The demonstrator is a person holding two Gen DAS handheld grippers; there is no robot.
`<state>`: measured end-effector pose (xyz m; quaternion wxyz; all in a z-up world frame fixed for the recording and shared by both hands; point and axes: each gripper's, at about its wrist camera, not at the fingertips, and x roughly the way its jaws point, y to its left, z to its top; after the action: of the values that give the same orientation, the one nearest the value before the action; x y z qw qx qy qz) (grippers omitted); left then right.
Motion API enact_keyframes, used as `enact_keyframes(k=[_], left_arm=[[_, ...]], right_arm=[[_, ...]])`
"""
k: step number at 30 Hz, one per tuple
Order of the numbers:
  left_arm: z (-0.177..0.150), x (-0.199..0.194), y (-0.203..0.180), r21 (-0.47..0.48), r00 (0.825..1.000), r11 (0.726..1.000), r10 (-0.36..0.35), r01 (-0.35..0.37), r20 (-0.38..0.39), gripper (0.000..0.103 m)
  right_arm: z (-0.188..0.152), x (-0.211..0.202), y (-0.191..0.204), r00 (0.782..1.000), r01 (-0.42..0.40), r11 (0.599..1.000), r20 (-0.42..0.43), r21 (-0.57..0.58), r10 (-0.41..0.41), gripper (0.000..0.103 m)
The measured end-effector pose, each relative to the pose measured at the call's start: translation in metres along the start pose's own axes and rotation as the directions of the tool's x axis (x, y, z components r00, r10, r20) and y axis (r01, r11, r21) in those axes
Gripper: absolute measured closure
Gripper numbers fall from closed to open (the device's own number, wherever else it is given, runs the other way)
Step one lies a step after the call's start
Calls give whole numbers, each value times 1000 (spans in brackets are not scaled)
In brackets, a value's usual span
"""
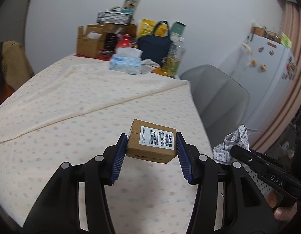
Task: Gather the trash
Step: 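Carry the box and crumpled paper in both grippers over the beige bin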
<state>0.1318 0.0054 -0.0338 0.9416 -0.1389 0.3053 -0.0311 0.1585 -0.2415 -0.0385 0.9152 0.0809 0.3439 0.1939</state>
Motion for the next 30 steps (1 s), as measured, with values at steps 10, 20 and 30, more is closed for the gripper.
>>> enact_keyframes(k=[10,20,30], left_arm=[[-8,31,-86,128,991,984,-116,123,-62,52],[-40,66,-173,227,963,945,-194,235,-188,52],[-83,98,-238,303,923,900,-215,314,-318,52]], right_arm=[[-21,-45,-77,992,111,987,43,112,-117,76],[-66,-80,-166,966,249,936,5,248,-259,76],[-118,-93,-254,945,310,858,-37,409,-324,46]])
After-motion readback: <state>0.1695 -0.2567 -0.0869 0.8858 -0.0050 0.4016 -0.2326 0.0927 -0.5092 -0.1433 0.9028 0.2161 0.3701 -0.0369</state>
